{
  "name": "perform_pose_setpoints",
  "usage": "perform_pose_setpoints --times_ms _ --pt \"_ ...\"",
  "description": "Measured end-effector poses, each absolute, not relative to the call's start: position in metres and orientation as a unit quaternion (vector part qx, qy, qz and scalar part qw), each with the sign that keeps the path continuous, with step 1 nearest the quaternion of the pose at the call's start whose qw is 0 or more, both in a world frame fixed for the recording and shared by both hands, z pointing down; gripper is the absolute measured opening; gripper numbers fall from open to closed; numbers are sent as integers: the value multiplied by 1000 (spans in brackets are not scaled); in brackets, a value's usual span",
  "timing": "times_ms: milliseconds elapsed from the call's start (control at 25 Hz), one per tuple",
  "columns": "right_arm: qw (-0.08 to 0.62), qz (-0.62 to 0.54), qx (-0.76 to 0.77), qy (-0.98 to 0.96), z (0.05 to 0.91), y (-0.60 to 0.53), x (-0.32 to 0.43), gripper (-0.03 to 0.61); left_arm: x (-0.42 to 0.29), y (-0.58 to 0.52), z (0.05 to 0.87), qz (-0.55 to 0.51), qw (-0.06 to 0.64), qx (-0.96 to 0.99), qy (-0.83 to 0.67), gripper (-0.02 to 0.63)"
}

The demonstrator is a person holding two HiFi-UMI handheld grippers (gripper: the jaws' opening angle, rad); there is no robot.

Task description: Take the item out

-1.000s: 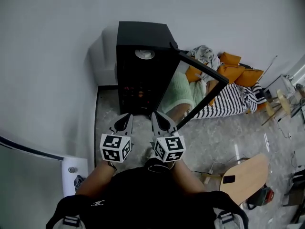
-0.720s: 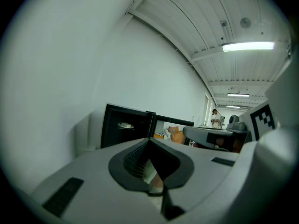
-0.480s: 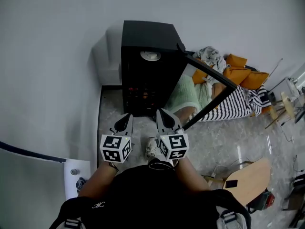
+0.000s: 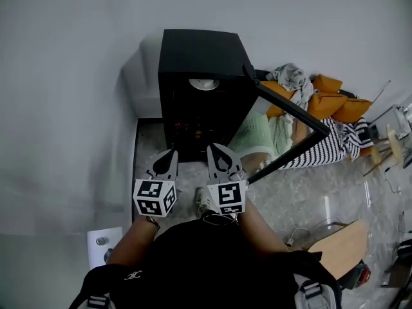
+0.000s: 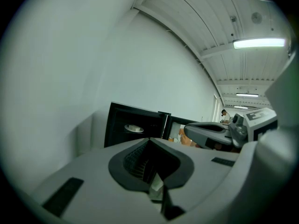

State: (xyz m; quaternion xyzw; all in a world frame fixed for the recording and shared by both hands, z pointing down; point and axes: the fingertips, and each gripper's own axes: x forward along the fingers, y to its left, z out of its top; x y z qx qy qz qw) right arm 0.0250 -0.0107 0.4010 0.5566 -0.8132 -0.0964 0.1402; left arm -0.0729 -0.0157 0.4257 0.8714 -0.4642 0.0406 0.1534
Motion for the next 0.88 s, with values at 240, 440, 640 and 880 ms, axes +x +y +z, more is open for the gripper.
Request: perform_pose_setpoints --times_ms 240,440,640,880 --pt "211 -135 532 -809 423 -77 49 3 -63 -69 425 46 161 860 -482 8" --pt "259 -179 501 -806 439 -126 59 3 -54 -107 432 54 175 849 -496 8" --pt "282 -223 489 -795 445 -163 69 3 -39 -134 431 64 176 841 -508 8" --pt "295 -242 487 -785 459 -219 79 17 -25 -174 440 66 182 827 -527 8"
